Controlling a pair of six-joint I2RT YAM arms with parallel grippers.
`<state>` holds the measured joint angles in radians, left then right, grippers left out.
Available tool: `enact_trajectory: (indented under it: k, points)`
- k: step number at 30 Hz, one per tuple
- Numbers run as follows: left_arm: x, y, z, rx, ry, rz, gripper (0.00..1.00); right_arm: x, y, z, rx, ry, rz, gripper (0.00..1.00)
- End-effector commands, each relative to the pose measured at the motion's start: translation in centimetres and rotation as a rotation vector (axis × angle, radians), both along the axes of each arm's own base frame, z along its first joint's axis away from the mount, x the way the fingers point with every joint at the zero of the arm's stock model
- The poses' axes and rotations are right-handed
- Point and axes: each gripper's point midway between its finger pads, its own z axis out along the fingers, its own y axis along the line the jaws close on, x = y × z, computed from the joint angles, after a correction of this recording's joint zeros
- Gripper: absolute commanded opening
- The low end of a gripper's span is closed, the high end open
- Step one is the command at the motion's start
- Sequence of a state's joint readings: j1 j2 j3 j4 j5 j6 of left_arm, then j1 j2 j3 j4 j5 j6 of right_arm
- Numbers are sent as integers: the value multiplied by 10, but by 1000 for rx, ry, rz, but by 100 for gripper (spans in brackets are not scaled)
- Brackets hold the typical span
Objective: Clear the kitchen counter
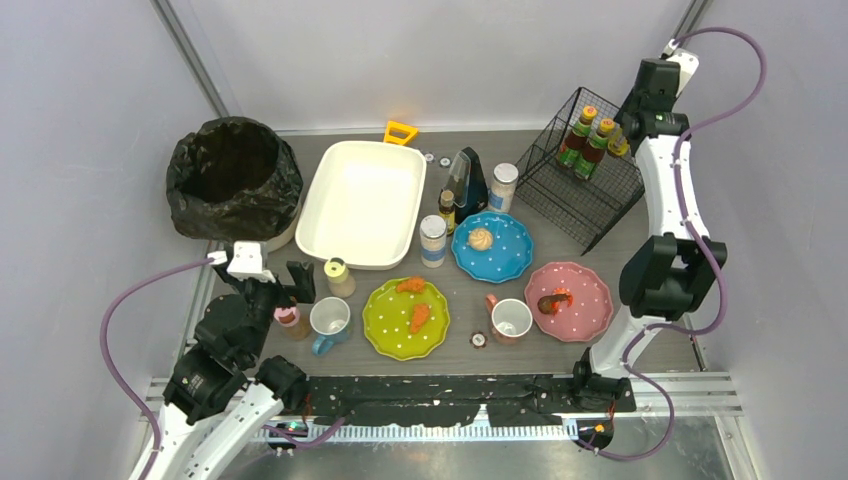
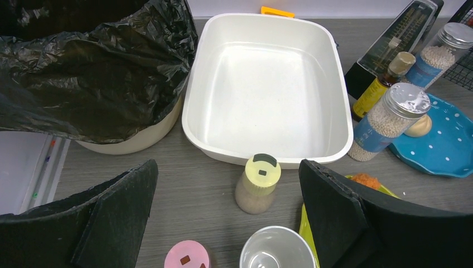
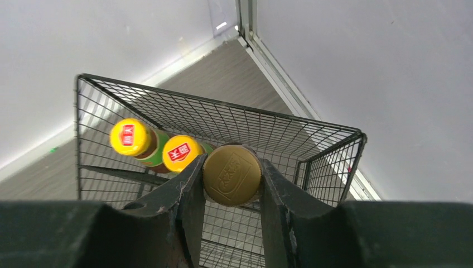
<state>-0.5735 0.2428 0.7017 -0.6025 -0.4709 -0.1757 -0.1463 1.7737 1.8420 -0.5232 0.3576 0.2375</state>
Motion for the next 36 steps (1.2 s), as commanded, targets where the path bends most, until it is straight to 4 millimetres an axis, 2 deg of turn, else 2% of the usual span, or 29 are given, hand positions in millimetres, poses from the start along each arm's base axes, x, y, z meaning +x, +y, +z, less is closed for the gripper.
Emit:
enact_trajectory:
  k: [1, 9, 14, 18, 22, 27, 29, 30, 32, 36]
  points:
    - [2, -2, 11, -25, -29, -3, 99, 15, -14, 17, -39, -84, -47, 6]
    - [4, -2, 9, -15, -18, 3, 99, 22, -18, -45, -26, -5, -35, 5]
    - [5, -2, 8, -12, -15, 5, 99, 27, -18, -75, -29, 64, -17, 5]
    - [5, -2, 8, -13, -15, 4, 99, 32, -14, -93, -11, 94, 14, 8]
    - [4, -2, 9, -14, -18, 4, 99, 33, -8, -98, 12, 98, 40, 14]
    - [4, -3, 8, -14, -17, 0, 99, 30, -3, -88, 26, 73, 58, 23]
    - [4, -2, 9, -17, -20, -1, 99, 28, -3, -83, 26, 66, 60, 31]
    - [4, -3, 9, -16, -19, -1, 99, 27, -2, -81, 24, 64, 59, 39]
    - [3, -3, 9, -18, -21, -3, 99, 24, -3, -78, 20, 65, 54, 46]
    - [3, -3, 10, -20, -22, -5, 99, 21, -4, -74, 10, 63, 52, 48]
